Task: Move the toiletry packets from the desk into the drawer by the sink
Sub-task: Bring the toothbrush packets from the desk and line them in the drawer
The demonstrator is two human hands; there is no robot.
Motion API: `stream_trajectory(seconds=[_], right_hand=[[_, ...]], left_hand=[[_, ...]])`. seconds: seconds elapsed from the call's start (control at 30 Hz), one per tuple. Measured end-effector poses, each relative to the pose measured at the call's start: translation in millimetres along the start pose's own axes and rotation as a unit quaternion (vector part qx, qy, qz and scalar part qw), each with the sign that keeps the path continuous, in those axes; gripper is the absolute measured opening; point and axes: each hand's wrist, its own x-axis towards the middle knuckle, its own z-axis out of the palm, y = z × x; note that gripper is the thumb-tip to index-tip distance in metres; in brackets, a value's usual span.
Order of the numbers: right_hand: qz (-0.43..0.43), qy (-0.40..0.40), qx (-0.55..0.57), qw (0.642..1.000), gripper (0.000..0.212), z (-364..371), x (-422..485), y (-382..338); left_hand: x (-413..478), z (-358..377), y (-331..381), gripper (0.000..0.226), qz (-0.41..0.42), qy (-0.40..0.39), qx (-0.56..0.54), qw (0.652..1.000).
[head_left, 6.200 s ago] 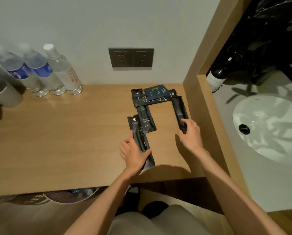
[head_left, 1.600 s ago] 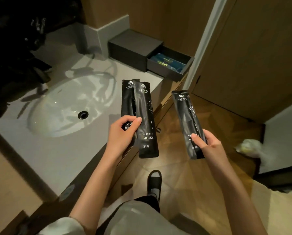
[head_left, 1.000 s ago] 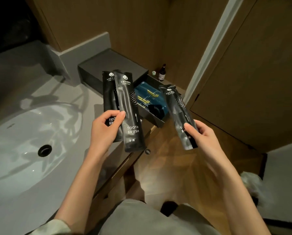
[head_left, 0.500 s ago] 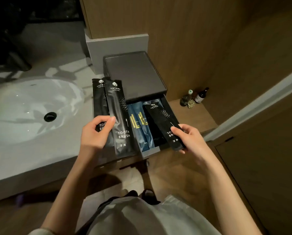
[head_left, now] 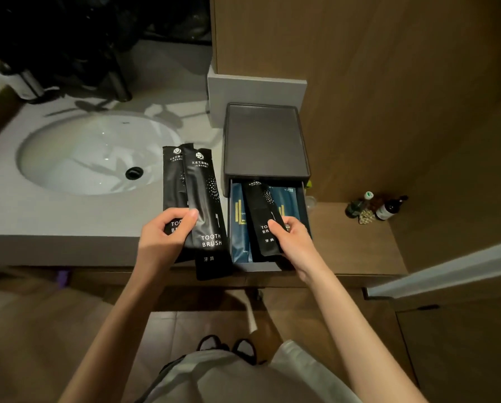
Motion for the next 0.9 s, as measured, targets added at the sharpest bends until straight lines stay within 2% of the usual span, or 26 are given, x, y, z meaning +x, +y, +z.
stream_trajectory(seconds=[0.17,0.33,0.6,0.9], right_hand=[[-0.028,-0.009,-0.073,0.997,0.025,19,10,1],[-0.078,0.006,-0.19,0.979,0.023,33,20,5],[-0.162,0.032,-0.299,0.94,0.057,26,27,4],[-0.207,-0.021,-0.444,0.872,0.054,13,35,7]], left_hand=[[-8,-10,-5,0.016,0.028,0.005,0.001,1.0],[-6,-15,-9,0.015,0.034,-0.006,-0.022,0.999],[6,-21,-16,0.026,0.031,-0.039,-0.043,0.998],[18,-24,-21,0.022,0.036,-0.075,-0.032,0.996]])
